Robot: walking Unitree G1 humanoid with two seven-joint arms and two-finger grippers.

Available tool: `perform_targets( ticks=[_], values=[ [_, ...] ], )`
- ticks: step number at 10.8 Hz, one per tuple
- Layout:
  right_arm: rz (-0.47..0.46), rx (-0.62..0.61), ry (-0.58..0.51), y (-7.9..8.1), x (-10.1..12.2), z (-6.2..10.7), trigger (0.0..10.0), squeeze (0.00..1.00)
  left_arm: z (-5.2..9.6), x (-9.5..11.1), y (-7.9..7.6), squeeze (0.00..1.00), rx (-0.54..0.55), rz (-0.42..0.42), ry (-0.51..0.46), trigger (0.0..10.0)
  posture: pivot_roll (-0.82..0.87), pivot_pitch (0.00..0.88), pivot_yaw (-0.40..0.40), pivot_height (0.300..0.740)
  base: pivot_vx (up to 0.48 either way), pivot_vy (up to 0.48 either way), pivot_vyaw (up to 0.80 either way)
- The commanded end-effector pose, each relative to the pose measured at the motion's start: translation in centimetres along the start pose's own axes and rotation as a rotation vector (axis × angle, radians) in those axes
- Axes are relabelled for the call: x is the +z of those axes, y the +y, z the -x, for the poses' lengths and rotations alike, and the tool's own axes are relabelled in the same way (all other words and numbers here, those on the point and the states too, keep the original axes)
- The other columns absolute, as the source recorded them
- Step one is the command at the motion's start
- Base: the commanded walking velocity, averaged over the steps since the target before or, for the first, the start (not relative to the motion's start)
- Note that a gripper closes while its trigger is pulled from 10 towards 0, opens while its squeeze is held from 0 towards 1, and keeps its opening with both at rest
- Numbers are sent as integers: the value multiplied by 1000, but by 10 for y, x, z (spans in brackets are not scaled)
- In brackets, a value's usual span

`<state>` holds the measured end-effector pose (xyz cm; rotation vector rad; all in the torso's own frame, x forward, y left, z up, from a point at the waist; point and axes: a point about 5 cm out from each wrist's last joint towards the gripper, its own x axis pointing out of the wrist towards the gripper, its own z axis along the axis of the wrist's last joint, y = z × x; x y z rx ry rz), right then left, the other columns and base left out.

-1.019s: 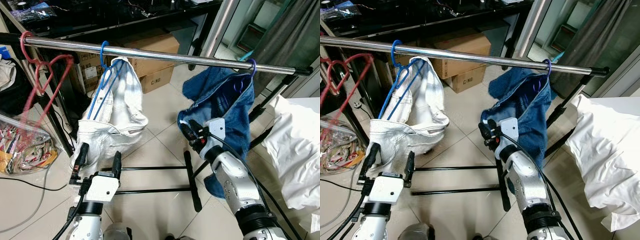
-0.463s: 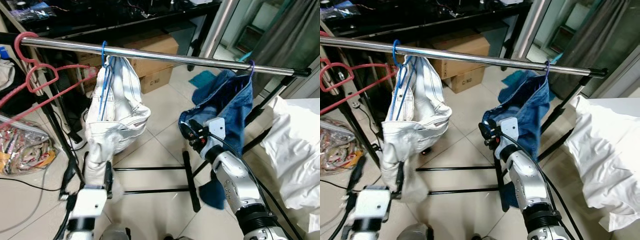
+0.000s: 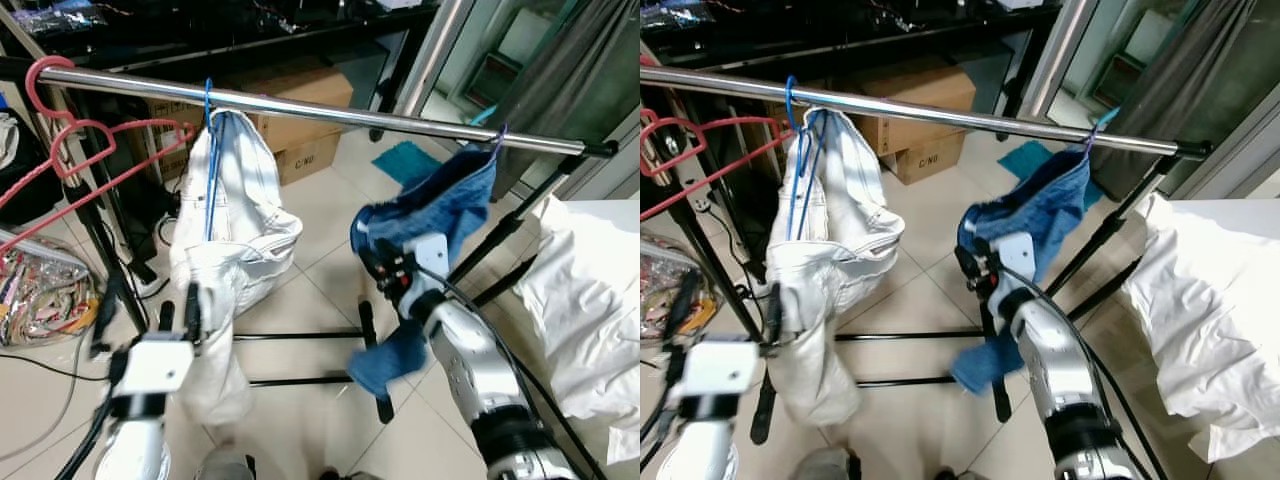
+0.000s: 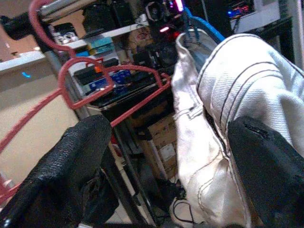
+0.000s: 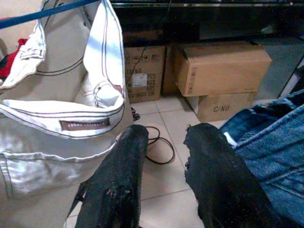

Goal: Hang hanger

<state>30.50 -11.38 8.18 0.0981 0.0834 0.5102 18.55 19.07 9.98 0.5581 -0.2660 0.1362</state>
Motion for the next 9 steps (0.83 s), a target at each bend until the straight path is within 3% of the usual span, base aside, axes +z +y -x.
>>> perform_targets(
  ticks=[1,2,5,9],
  values=[
    [12,-28,-1,-7,1,2,10000,0,-1,0,-9,0,-52,1,3,10000,384,69,-185,740,0,0,0],
    [16,-43,-8,-8,2,2,10000,0,-8,5,-16,0,-87,-1,-35,10000,378,67,-182,740,0,0,0],
    [28,-51,-19,-9,4,3,10000,0,-1,11,-19,0,-117,-23,-71,10000,364,64,-176,740,0,0,0],
    [41,-41,-19,-8,7,-3,10000,0,-32,25,-24,0,-144,-59,-198,10000,379,66,-194,740,0,0,0]
  ],
)
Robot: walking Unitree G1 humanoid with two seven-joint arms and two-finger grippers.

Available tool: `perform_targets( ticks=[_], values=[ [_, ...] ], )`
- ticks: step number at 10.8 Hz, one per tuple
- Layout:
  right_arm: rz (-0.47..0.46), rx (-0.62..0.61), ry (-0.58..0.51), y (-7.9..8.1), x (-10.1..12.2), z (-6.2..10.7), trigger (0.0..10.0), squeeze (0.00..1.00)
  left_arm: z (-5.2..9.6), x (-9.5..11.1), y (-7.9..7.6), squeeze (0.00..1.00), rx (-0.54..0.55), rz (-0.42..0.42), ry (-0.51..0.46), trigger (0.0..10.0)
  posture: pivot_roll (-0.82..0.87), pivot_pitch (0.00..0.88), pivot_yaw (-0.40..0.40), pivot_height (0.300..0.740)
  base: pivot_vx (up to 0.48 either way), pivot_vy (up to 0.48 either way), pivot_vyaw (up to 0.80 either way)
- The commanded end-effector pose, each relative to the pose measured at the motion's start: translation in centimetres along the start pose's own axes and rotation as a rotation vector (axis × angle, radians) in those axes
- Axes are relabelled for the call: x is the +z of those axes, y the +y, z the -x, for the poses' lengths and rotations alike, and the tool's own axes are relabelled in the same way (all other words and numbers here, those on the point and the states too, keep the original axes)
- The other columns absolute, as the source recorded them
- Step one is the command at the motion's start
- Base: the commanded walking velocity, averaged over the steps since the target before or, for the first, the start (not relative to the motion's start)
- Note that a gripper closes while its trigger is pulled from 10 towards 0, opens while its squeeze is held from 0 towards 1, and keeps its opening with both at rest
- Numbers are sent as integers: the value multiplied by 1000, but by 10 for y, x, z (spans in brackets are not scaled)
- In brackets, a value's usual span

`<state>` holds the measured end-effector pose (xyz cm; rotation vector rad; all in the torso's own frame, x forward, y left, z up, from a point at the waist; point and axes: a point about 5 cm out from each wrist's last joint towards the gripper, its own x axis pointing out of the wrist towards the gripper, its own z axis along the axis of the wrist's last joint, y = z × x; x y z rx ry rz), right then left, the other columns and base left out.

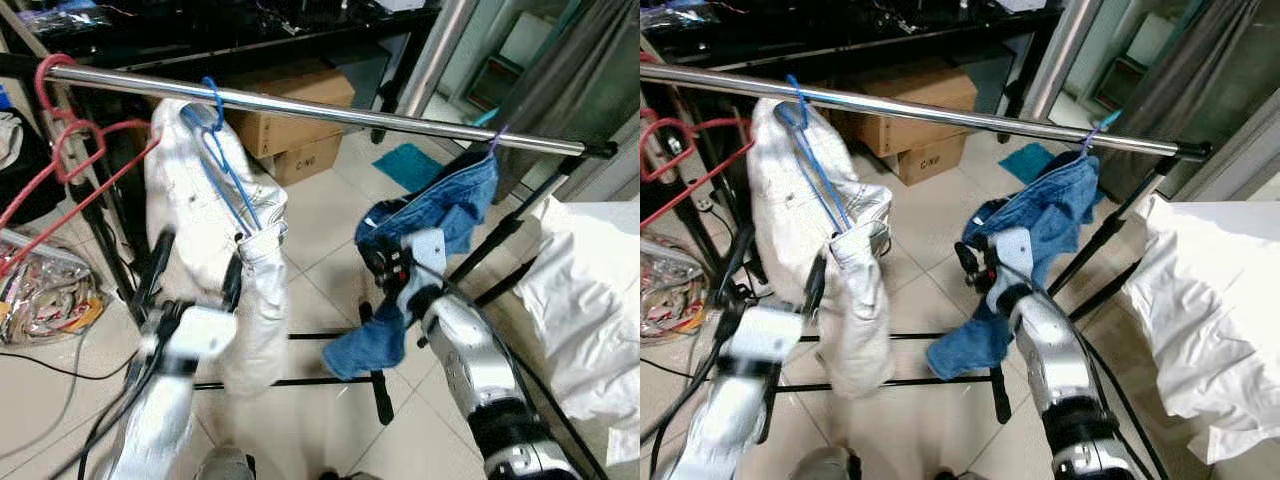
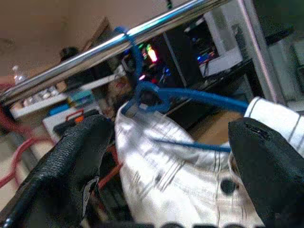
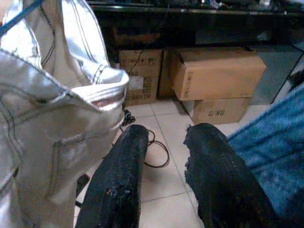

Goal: Hang hanger

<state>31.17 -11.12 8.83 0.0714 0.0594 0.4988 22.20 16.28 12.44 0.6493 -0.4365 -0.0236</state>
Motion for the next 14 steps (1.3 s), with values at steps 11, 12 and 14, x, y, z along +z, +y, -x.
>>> perform_targets(
  ticks=[11,12,14],
  values=[
    [140,342,2,72,10,-35,10000,0,21,3,-9,0,134,107,80,10000,394,59,-194,740,0,0,0],
    [175,333,48,71,4,-37,10000,0,24,5,-12,0,136,113,87,10000,406,60,-197,740,0,0,0],
    [191,401,101,87,-7,-39,10000,0,27,7,-13,0,134,119,94,10000,403,60,-192,740,0,0,0]
  ],
)
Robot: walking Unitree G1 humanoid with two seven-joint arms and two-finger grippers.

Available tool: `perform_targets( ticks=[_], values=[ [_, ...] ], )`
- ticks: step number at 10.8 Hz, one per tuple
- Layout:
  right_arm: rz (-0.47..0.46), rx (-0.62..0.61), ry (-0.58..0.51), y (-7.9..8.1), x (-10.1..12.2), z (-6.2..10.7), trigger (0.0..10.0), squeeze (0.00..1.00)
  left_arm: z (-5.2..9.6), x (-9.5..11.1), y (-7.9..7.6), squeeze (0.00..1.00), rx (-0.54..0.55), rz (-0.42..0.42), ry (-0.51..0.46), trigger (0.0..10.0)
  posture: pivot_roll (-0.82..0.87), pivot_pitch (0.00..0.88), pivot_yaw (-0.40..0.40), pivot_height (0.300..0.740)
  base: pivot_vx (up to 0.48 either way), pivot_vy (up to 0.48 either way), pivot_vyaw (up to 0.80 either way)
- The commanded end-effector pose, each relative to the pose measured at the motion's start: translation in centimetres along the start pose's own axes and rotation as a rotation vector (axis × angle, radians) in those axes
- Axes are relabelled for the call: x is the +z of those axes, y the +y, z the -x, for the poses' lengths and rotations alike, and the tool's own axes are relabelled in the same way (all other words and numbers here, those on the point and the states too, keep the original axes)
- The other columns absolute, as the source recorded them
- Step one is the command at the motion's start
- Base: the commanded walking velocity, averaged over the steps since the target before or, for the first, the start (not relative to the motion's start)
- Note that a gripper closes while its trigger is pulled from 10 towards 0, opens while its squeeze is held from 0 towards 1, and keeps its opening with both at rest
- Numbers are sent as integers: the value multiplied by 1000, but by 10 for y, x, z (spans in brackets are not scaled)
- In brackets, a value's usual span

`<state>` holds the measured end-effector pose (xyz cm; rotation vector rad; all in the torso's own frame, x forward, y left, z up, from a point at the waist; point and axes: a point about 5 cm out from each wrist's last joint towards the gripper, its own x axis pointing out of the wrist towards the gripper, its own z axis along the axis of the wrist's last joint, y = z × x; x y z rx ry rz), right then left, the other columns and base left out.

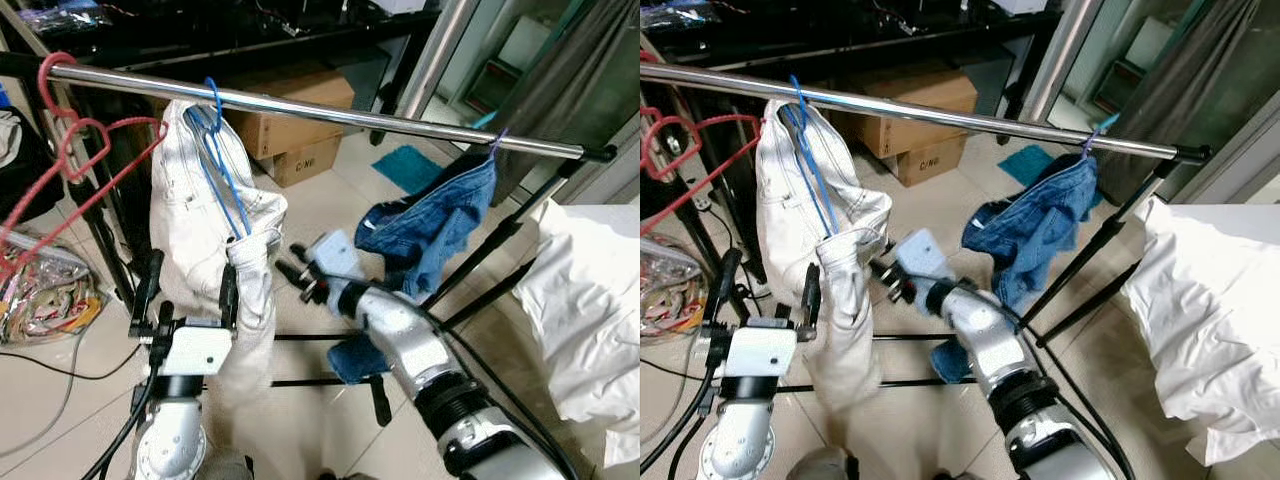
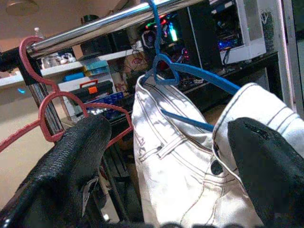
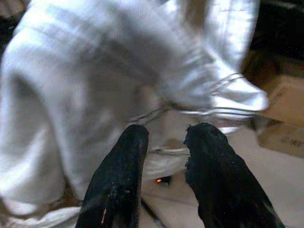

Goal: Hang hanger

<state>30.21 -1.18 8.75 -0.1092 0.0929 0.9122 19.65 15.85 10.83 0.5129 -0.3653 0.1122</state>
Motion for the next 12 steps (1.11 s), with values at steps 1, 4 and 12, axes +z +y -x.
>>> perform_targets(
  ticks=[1,4,12],
  values=[
    [12,18,-2,-1,2,0,10000,0,0,6,-3,0,0,13,-19,10000,400,61,-190,740,0,0,0],
    [-107,33,-36,-9,5,0,10000,0,-3,7,-3,0,-8,13,-22,10000,394,61,-184,740,0,0,0],
    [-190,-60,11,-30,-9,9,10000,0,-3,5,-12,0,-45,34,0,10000,386,64,-199,740,0,0,0]
  ],
)
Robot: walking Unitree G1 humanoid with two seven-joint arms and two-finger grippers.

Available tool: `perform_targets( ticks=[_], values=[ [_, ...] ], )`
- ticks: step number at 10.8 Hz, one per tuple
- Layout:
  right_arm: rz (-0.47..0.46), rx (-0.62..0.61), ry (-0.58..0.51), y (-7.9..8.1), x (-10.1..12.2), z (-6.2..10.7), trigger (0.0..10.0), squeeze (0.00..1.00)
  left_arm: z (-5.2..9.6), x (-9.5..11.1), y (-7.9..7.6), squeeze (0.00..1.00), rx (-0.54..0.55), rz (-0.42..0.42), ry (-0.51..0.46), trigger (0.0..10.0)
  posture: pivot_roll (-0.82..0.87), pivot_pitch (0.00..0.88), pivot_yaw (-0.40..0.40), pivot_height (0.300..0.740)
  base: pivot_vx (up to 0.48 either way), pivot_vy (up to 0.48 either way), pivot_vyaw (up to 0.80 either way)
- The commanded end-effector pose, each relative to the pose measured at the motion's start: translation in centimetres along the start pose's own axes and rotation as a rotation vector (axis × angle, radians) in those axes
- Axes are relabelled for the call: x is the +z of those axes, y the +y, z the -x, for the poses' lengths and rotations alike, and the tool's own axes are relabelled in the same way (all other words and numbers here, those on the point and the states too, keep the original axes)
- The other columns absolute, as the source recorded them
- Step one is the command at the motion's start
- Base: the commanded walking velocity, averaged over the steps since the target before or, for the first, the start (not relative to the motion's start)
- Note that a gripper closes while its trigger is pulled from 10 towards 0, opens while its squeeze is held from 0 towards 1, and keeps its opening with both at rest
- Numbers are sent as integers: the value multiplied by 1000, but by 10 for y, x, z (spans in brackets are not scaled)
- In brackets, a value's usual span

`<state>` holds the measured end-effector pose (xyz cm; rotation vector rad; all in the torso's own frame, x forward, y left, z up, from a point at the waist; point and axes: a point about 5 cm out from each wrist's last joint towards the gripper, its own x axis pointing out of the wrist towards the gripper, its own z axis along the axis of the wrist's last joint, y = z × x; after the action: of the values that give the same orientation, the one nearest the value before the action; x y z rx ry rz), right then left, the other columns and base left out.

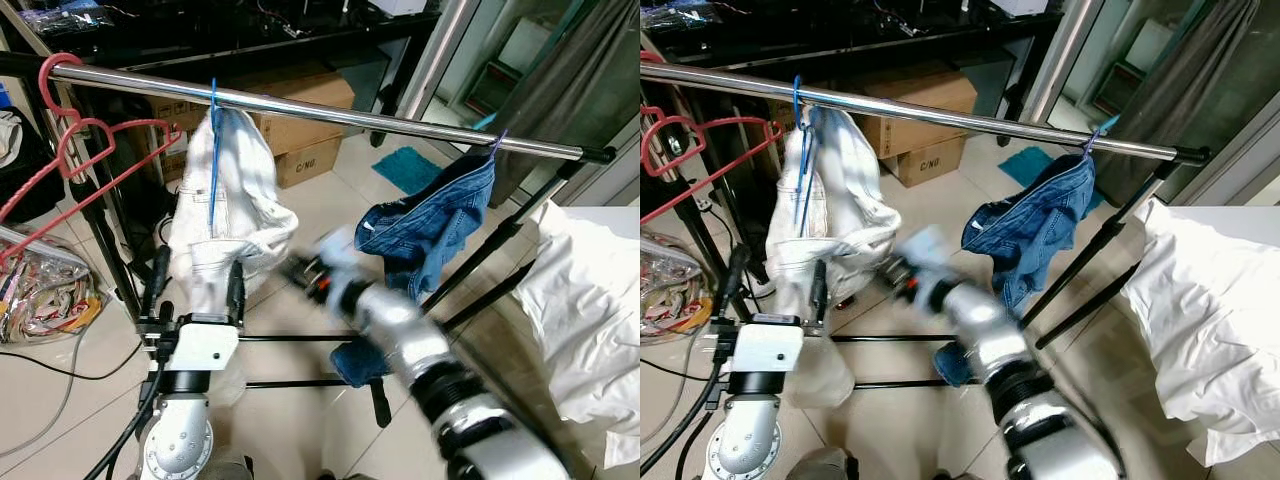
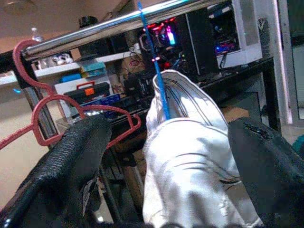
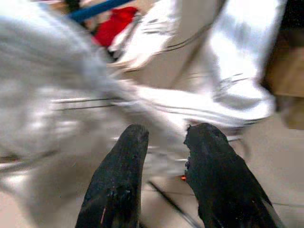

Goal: Hang hanger

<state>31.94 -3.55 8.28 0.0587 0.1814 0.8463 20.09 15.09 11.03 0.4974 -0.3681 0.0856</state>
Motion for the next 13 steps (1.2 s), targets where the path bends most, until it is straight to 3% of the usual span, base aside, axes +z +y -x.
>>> perform_targets(
  ticks=[1,4,6,7,8,10,11,12,13],
  values=[
    [-2,-70,15,-15,-4,9,10000,0,1,-4,-6,0,-28,6,26,10000,384,62,-199,740,0,0,0],
    [-9,-133,3,-31,0,15,10000,0,-11,-19,13,0,70,7,106,10000,367,53,-200,740,0,0,0],
    [-11,-135,0,-30,0,14,10000,0,-11,-27,13,0,79,32,162,10000,368,53,-200,740,0,0,0],
    [-10,-130,-1,-28,0,12,10000,0,-11,-41,9,0,47,91,270,10000,372,52,-202,740,0,0,0],
    [-11,-129,-2,-28,0,11,10000,0,-10,-45,8,0,33,112,300,10000,374,50,-201,740,0,0,0],
    [-15,-133,-4,-27,0,10,10000,0,-17,-45,10,0,-10,79,269,10000,379,48,-201,740,0,0,0],
    [-17,-136,-3,-28,0,10,10000,0,-24,-45,12,0,-33,58,248,6078,380,45,-198,740,0,0,0],
    [-19,-140,-4,-27,0,9,10000,0,-27,-46,15,0,-41,46,243,3412,377,43,-194,740,0,0,0],
    [-22,-144,-7,-27,0,9,10000,0,-29,-46,16,0,-51,37,237,9216,373,42,-192,740,0,0,0]
  ],
)
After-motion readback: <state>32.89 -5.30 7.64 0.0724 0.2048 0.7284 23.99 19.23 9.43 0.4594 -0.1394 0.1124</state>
